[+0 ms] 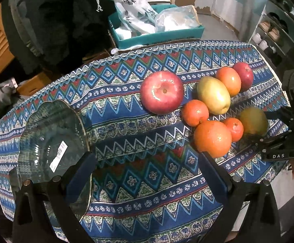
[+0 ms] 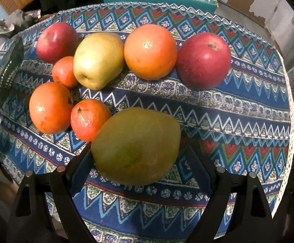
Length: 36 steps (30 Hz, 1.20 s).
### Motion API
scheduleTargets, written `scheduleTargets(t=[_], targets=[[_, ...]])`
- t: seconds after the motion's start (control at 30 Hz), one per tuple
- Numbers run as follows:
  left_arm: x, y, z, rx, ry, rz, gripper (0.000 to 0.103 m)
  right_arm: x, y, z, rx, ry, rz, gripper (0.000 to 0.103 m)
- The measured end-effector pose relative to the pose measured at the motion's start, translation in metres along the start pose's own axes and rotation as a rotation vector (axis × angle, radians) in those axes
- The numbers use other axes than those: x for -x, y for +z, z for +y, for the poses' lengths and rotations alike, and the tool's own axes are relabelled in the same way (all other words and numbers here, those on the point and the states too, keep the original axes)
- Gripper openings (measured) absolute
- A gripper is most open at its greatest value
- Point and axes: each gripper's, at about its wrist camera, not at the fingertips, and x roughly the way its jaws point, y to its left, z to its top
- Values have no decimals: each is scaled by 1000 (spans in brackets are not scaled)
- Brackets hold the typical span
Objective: Organize fruits
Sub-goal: 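Lower the left tool to the red apple while the right tool approaches the large pear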
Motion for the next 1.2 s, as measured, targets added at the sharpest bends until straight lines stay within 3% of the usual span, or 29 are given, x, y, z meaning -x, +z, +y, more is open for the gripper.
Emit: scheduleTargets(t=[0.3, 0.57, 1.2], targets=[[-10, 9, -3, 4, -9, 13, 102, -8, 4, 1, 37, 15, -10, 81], [-12, 26, 0, 43, -26, 4, 102, 8, -2, -9, -10, 6, -33, 81], [-51, 69, 6, 181, -56, 6, 102, 62, 31, -38, -164, -38, -258, 81]])
